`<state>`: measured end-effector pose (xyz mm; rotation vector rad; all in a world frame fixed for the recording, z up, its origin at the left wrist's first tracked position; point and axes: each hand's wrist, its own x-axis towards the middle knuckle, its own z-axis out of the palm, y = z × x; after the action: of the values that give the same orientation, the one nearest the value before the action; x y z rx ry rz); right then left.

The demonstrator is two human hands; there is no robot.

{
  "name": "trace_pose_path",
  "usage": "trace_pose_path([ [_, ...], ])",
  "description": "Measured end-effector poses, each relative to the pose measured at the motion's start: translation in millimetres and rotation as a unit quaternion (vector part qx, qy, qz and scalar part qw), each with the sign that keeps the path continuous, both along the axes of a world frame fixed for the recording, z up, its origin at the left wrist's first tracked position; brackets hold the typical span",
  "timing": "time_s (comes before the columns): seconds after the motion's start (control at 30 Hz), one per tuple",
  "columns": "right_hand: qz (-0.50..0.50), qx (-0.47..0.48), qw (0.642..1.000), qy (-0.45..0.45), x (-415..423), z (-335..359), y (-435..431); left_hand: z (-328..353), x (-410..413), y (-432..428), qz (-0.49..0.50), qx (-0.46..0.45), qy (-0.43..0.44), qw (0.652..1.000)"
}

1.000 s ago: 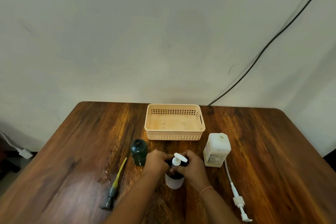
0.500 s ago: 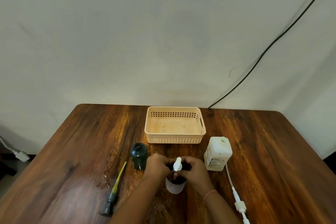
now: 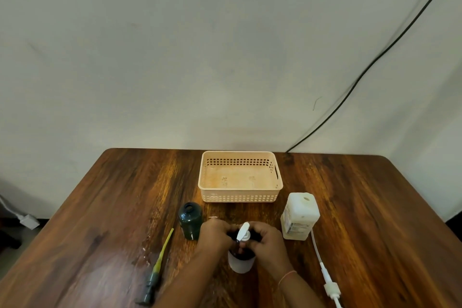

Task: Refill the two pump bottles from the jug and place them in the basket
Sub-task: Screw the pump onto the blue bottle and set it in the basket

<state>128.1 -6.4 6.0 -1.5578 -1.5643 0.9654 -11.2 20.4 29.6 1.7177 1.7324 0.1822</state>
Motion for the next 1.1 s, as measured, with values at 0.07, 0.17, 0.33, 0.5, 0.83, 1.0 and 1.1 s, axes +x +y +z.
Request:
trace_pose_path([
  [0.07, 0.004, -0.001, 1.000, -0.004, 1, 1, 1, 0, 0, 0, 0.002, -0.003, -0.008, 1.000],
  [0.17, -0.013, 0.006, 1.000, -0.007, -2, -1, -2, 0, -1, -2, 0.004, 0.003, -0.026, 1.000],
  [0.33, -0.031, 0.006, 0.999, -0.010, -5, -2, -5, 3, -4, -9, -0.004, 0.021, -0.073, 0.997],
  [0.5, 0.031, -0.086, 0.996, 0.016, 9, -4, -4, -2, -7, -27, 0.033, 0.034, -0.122, 0.991],
  [0.83, -0.010, -0.145, 0.989, 0.004, 18, 3, 1, -4, 9, -21, 0.138, 0.019, -0.181, 0.974],
  [1.0, -0.052, -0.045, 0.998, -0.013, 23, 62, 32, 36, 24, 28, 0.181, 0.067, -0.249, 0.949],
  [1.1, -0.078, 0.000, 0.996, -0.044, 29, 87, 68, 59, 35, 64, 0.188, 0.071, -0.296, 0.934],
])
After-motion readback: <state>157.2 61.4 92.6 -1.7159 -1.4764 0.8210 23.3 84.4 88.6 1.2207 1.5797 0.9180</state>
